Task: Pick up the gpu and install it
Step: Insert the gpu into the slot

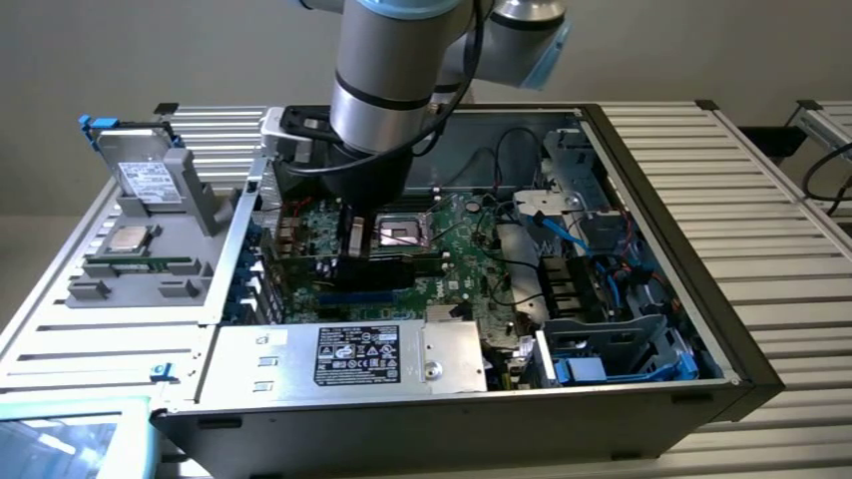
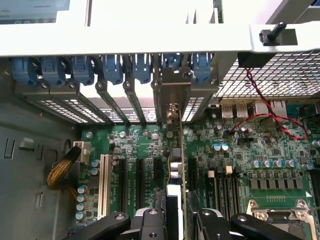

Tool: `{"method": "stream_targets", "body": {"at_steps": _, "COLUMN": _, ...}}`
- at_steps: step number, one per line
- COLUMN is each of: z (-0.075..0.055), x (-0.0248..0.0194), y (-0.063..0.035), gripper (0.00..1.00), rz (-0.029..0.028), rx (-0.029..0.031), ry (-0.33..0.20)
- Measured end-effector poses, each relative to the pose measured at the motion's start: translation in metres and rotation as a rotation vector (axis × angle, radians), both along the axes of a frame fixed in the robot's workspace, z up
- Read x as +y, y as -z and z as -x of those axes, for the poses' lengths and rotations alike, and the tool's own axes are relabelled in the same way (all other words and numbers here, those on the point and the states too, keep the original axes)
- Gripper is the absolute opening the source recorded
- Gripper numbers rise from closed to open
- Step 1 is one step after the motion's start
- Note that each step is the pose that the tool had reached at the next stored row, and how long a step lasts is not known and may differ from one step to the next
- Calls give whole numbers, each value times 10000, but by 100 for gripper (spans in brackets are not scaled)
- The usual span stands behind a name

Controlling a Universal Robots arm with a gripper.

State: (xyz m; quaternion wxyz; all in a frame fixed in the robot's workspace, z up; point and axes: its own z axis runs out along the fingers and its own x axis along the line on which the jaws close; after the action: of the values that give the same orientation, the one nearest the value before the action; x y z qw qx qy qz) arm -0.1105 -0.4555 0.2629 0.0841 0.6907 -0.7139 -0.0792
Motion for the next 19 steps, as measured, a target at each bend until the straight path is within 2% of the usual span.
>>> {"method": "stream_targets", "body": {"at_steps": 19, "z": 13, "x": -7, "y": 57, "gripper": 28, "rz": -8, "rx": 50, "ry": -5}}
